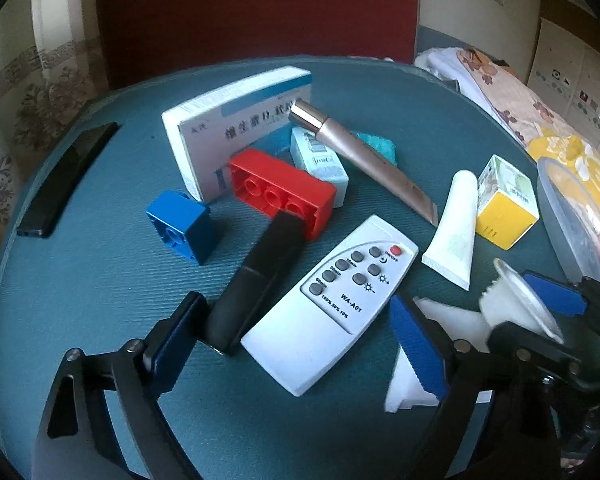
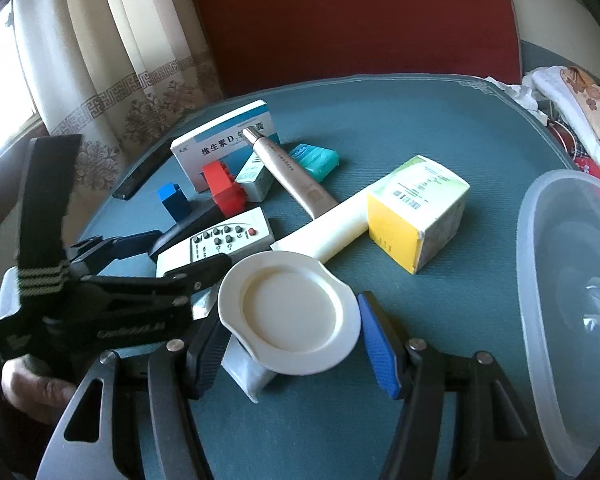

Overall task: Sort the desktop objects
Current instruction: 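Grasp the white remote control with the left gripper while the right gripper holds the dish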

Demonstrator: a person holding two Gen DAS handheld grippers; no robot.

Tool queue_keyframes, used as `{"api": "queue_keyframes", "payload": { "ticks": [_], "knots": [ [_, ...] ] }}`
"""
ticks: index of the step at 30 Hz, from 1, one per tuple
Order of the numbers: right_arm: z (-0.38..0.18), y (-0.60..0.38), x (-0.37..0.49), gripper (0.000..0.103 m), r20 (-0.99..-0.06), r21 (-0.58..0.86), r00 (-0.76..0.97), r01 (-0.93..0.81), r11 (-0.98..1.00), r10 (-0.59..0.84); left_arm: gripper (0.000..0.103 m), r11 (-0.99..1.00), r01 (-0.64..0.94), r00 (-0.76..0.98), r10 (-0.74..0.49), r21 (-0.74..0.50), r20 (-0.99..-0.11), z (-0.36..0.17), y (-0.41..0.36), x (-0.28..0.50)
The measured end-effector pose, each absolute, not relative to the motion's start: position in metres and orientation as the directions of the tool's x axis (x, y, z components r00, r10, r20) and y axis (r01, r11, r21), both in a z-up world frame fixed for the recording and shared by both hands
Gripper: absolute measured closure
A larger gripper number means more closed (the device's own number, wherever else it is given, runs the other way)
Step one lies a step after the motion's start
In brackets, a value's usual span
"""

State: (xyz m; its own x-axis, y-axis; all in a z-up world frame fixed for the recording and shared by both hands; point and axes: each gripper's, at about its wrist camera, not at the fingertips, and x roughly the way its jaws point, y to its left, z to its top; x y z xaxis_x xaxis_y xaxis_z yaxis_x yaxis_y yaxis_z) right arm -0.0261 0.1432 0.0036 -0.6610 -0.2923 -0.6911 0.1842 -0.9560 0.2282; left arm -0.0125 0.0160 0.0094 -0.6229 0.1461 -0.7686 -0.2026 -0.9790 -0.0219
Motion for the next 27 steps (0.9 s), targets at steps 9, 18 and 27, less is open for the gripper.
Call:
{"api": "queue_keyframes", "payload": {
  "ticks": [9,18,27],
  "knots": [
    [0.009,0.148,-0.011,0.037,-0.678,0.210,-0.679,0.186,-0.960,-0.280,0.017,-0.973,-0.229,-0.627,0.133,0.018,-0.767,0.009,0.024,-0.008],
    [0.013,0.151,-0.004,0.037,-0.662,0.209,-0.696,0.184,-0.961,-0.277,0.040,-0.969,-0.246,-0.641,0.153,0.013,-0.752,0.013,0.036,-0.007],
    [0.019,0.159,0.002,0.037,-0.648,0.216,-0.712,0.169,-0.962,-0.271,0.040,-0.979,-0.194,-0.638,0.171,-0.058,-0.751,0.017,0.026,0.006]
  ]
}}
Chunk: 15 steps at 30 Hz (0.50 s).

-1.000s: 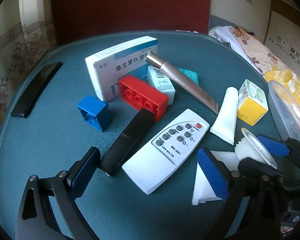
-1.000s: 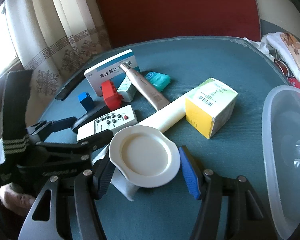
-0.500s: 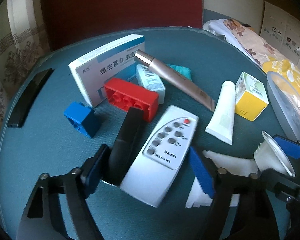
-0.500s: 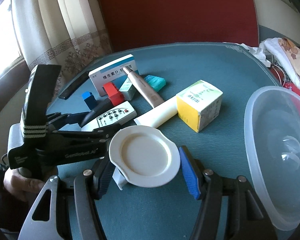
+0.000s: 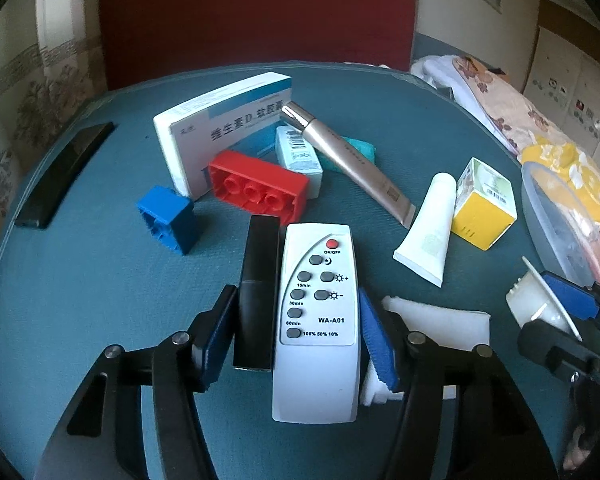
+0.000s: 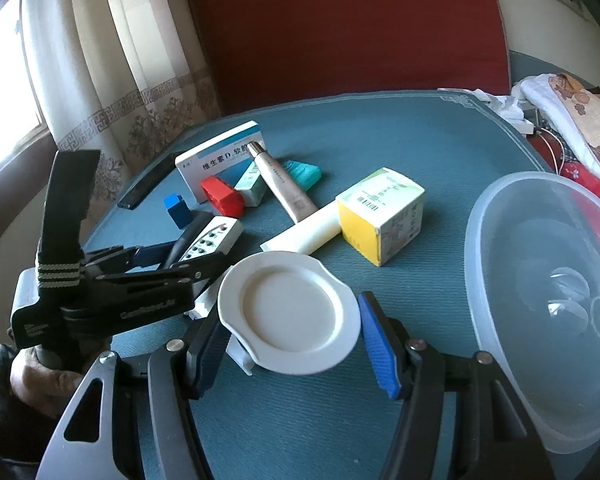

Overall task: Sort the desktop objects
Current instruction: 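Grasp the white remote control with the left gripper while the right gripper holds the dish, then lift the remote with the left gripper while the right gripper carries the dish toward the basin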

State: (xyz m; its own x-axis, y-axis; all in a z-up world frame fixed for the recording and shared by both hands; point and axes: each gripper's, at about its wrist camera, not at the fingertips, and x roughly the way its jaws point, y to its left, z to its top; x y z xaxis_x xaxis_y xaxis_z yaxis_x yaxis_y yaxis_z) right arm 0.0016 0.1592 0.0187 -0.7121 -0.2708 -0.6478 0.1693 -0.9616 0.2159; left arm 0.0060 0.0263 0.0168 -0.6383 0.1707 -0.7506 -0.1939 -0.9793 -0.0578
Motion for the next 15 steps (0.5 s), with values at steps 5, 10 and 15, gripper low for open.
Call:
{"api": "queue_keyframes", "payload": {
  "ticks": [5,10,15],
  "knots": [
    [0.023,0.164,0.005,0.037,-0.637,0.215,-0.725,0.159,-0.964,-0.262,0.040,-0.982,-0.175,-0.646,0.167,-0.068,-0.745,0.023,0.020,0.014],
    [0.030,0.171,0.008,0.037,-0.626,0.212,-0.739,0.147,-0.966,-0.250,0.040,-0.980,-0.186,-0.663,0.179,-0.071,-0.727,0.035,0.024,0.021],
    [0.030,0.177,0.011,0.037,-0.629,0.203,-0.741,0.137,-0.970,-0.236,0.040,-0.974,-0.205,-0.657,0.208,-0.095,-0.724,0.037,0.025,0.025]
  ]
}}
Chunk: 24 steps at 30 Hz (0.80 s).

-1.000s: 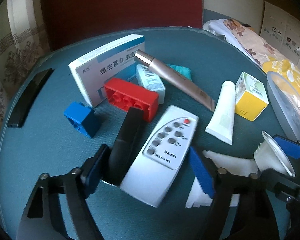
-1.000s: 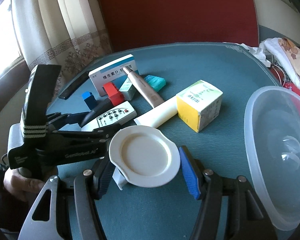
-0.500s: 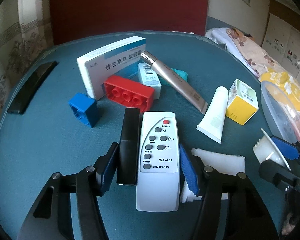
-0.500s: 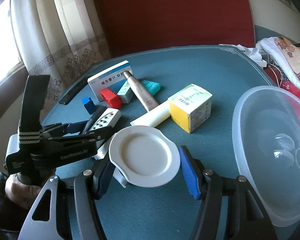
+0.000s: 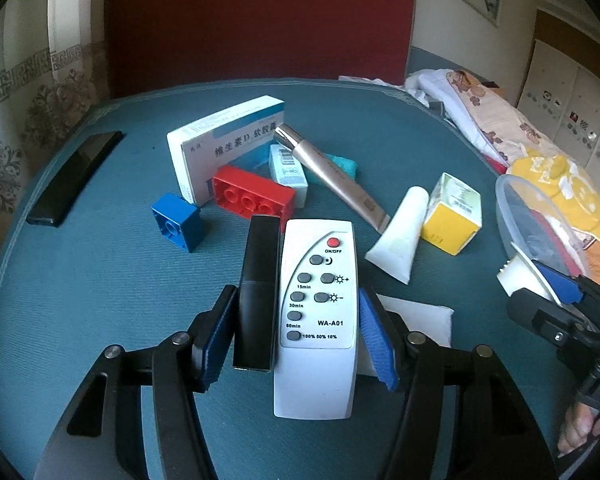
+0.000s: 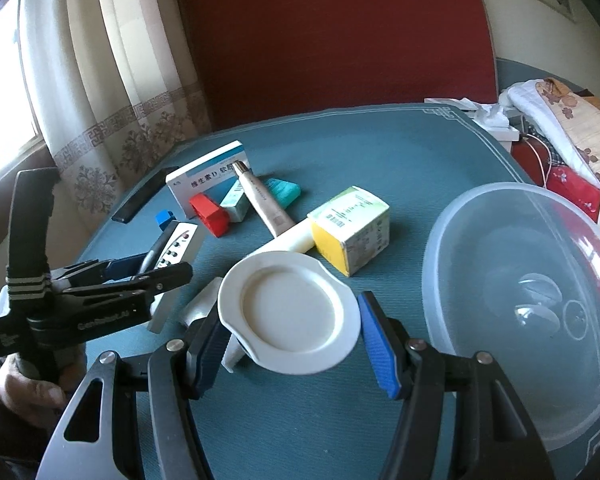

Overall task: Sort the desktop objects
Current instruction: 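Lift the remote with the left gripper while the right gripper carries the dish toward the basin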

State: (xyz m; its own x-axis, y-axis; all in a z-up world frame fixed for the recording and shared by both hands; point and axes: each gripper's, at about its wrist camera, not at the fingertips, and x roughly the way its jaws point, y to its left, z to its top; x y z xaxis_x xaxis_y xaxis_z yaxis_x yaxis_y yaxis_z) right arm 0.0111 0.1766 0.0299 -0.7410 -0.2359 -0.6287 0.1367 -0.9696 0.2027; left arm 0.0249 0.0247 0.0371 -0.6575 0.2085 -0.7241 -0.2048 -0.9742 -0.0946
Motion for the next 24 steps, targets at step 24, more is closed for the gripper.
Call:
{"api": "queue_keyframes", "payload": {
  "ticks": [24],
  "knots": [
    [0.024,0.179,0.016,0.037,-0.643,0.205,-0.726,0.145,-0.968,-0.245,0.037,-0.983,-0.166,-0.662,0.168,-0.076,-0.731,0.032,0.012,0.047]
  ]
}}
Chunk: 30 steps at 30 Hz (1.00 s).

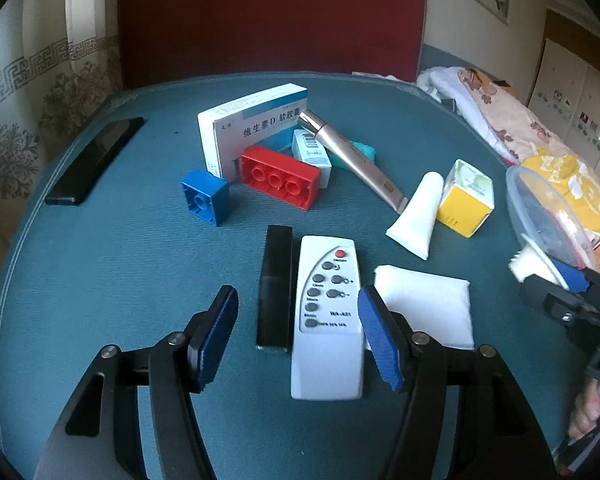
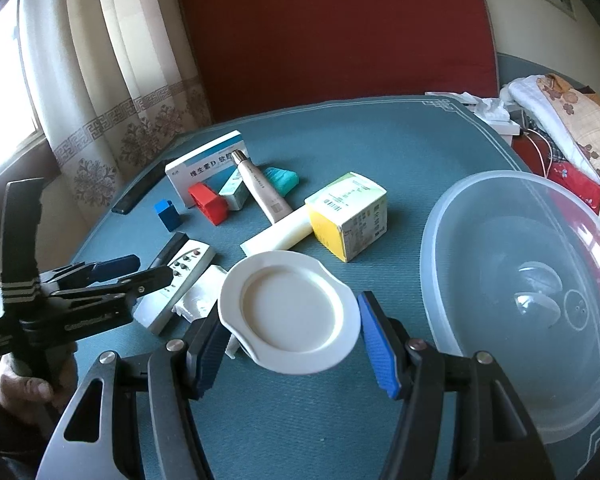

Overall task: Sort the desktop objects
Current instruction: 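Lift the remote with the left gripper while the right gripper carries the dish toward the basin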

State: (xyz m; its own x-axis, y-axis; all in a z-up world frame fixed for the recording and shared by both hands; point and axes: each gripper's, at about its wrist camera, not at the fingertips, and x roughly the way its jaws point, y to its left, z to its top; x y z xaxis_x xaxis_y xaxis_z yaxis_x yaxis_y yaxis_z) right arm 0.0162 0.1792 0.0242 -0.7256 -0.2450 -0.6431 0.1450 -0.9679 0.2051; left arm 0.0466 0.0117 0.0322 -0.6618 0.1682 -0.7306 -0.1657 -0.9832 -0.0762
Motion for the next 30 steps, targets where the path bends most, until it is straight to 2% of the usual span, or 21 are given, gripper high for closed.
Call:
{"api": "queue_keyframes", "payload": {
  "ticks": [16,19,24,28,30],
  "knots": [
    [0.020,0.180,0.014,0.037,-0.653,0.210,-0.717,0.136,-0.968,-0.242,0.037,-0.955,-0.279,-0.629,0.260,-0.100,-0.733,0.028,0.036,0.053],
    [0.020,0.181,0.014,0.037,-0.653,0.210,-0.718,0.134,-0.968,-0.241,0.037,-0.955,-0.287,-0.635,0.246,-0.072,-0.733,0.027,0.040,0.055],
    [0.020,0.182,0.014,0.037,-0.653,0.212,-0.718,0.131,-0.968,-0.240,0.037,-0.959,-0.274,-0.634,0.236,-0.072,-0.736,0.023,0.032,0.050],
    [0.021,0.183,0.014,0.037,-0.652,0.212,-0.719,0.128,-0.969,-0.238,0.036,-0.955,-0.233,-0.598,0.290,-0.184,-0.748,0.016,0.010,0.041],
    [0.021,0.183,0.014,0.037,-0.652,0.211,-0.720,0.129,-0.969,-0.238,0.036,-0.966,-0.215,-0.609,0.245,-0.140,-0.754,0.016,0.010,0.040]
  ]
}}
